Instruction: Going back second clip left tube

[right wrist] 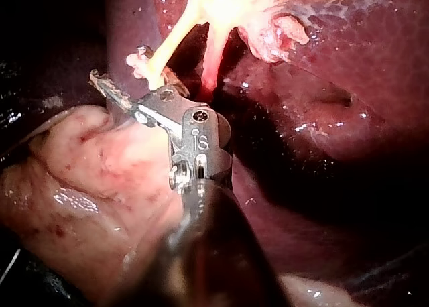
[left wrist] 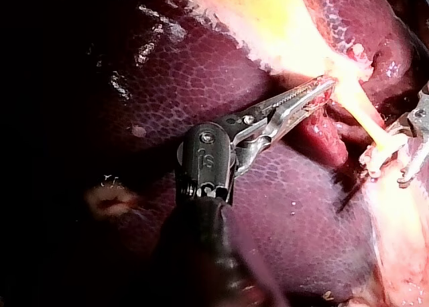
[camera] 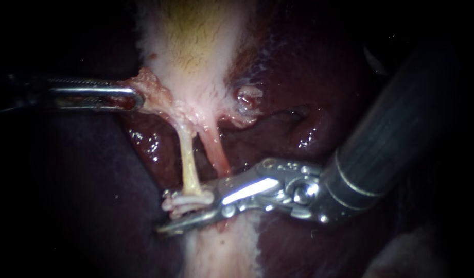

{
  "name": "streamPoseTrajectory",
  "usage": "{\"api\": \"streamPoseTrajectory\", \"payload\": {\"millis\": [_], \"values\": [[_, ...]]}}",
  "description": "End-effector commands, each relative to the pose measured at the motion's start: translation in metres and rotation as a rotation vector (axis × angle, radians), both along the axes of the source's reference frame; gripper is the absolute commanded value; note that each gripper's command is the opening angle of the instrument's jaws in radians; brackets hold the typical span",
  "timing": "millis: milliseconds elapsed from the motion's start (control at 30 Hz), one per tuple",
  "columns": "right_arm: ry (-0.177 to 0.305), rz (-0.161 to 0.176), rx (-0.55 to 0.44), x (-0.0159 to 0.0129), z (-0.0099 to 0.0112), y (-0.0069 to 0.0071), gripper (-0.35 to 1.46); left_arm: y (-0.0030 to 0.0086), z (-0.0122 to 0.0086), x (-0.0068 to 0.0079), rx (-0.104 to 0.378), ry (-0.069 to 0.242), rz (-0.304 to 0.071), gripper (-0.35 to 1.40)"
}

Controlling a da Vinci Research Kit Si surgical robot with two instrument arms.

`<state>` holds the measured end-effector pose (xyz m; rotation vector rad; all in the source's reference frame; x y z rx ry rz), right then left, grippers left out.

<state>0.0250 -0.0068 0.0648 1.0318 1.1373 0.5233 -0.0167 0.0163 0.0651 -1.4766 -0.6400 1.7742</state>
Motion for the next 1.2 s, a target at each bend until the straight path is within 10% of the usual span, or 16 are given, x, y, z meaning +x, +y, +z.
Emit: {"api": "streamPoseTrajectory", "payload": {"millis": [33, 467, 1200], "values": [[-0.003, 0.002, 0.003, 0.0000, 0.0001, 0.0000, 0.49, 0.0000, 0.0000, 0.0000, 0.000, 0.000, 0.000, -0.35], [-0.042, 0.033, -0.303, -0.0008, 0.0032, 0.0023, 0.50, 0.0000, 0.0000, 0.0000, 0.000, 0.000, 0.000, -0.35], [-0.057, 0.062, -0.514, -0.0051, 0.0030, 0.0034, 0.50, -0.0001, -0.0001, 0.0001, 0.000, 0.000, 0.000, -0.35]]}}
